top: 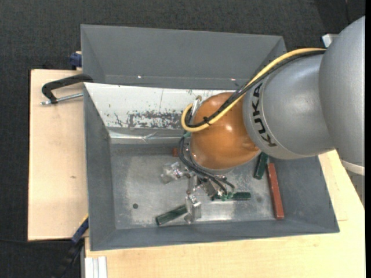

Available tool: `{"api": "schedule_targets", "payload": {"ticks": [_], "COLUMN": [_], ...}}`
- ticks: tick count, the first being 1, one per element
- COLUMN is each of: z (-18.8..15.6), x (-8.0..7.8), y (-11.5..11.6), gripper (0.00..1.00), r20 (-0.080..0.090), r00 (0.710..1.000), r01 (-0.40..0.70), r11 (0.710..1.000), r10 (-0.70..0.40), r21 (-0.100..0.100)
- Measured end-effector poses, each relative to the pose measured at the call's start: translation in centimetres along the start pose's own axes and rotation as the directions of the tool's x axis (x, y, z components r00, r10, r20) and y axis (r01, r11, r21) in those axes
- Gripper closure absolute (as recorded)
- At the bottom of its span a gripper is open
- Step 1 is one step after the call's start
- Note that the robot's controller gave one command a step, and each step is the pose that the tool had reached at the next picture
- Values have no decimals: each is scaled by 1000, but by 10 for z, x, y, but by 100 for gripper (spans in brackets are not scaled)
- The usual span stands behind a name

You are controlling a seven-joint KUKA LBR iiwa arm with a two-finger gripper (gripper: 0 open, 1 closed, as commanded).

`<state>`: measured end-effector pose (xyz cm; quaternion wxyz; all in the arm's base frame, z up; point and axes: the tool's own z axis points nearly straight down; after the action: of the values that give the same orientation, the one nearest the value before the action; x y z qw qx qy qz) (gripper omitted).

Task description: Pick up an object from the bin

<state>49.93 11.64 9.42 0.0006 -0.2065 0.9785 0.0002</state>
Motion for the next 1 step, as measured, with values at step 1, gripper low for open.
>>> {"api": "schedule_targets", "payload": {"ticks": [1], "z": [19], "x": [-2], "y": [10], "gripper": [100], "r20": [-1], "r00": [963], "r01": [270], "r11": [963], "r10": [-270], "r21": [-1]}}
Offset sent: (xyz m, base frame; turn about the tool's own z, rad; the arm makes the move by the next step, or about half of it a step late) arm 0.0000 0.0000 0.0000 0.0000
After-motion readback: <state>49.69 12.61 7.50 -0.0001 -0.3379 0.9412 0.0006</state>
